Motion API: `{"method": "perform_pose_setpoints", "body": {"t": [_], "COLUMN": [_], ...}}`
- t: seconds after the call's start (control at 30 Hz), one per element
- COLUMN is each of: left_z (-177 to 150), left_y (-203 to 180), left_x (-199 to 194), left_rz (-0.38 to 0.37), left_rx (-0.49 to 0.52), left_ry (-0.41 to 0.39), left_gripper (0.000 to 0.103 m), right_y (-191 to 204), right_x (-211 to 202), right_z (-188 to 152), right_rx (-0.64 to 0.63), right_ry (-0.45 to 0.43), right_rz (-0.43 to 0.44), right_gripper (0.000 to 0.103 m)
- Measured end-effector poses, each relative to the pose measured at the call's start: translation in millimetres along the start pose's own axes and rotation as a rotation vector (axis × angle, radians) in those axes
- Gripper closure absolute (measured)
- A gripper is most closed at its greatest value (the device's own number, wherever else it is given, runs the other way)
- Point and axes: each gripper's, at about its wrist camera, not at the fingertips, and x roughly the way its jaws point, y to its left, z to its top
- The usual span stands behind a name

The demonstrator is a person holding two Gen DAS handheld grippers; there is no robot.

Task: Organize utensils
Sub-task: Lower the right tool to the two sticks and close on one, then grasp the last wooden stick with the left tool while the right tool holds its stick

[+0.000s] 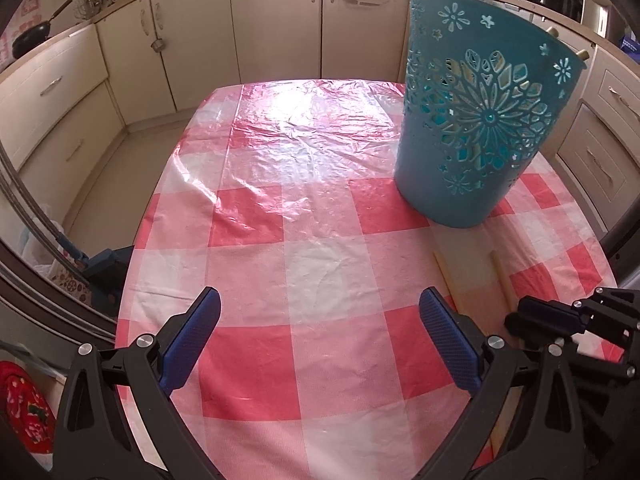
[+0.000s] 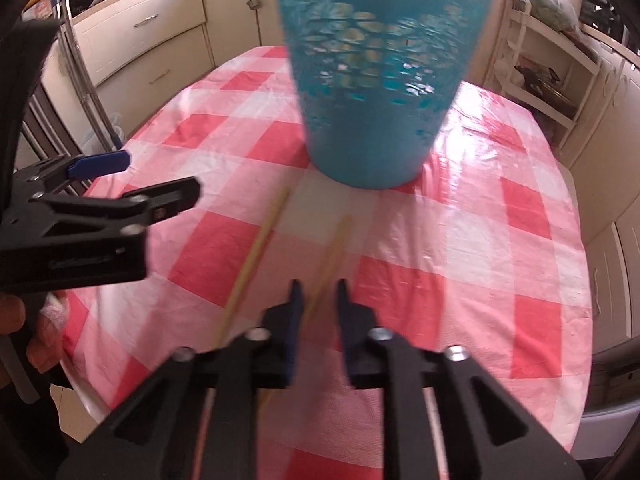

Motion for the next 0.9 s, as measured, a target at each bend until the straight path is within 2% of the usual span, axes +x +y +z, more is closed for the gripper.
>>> {"method": "perform_pose_setpoints", "body": {"t": [0.2,0.4,0.5,0.63,0.7,0.73,0.77,0.9], "left_z": [-9.4,-6.9,-2.1,1.7,3.0,4.1,4.7,2.1], "left_y": [-27.9,-61.4,-76.0,-78.5,-79.6,-78.2,-77.6,-78.5], "left_x": [-5.4,6.3,12.4,20.6,21.3,21.8,21.3,17.9], "left_rz": [-0.069,-0.096,-0.082,-0.032,-0.028,-0.030,-0.043,-0.075], "left_rx": [0.060,0.071,0.081,0.061,0.064,0.064,0.062,0.099], "left_ry": [0.028,0.078,0.093,0.107,0.101,0.100,0.104,0.114], "left_gripper": [0.009,0.022,0.029,0.046,0.061,0.081,0.096,0.099], "right_y": [-40.9,-51.4,-57.5,-61.0,-62.5,-63.0,-63.1,-64.1], "right_x": [-5.8,-6.9,-7.5,-8.2,-8.2,-8.1,-7.9,-7.2], "right_z": [-9.3,-13.3,-14.0,-15.1,-15.3,-15.2,-15.0,-13.8], "right_rx": [0.108,0.155,0.176,0.188,0.194,0.196,0.198,0.209], "right_ry": [-0.013,-0.033,-0.036,-0.037,-0.037,-0.037,-0.037,-0.035], "right_rz": [0.010,0.061,0.081,0.101,0.108,0.111,0.113,0.124], "right_gripper": [0.098,0.098,0.098,0.098,0.098,0.098,0.098,0.098]}}
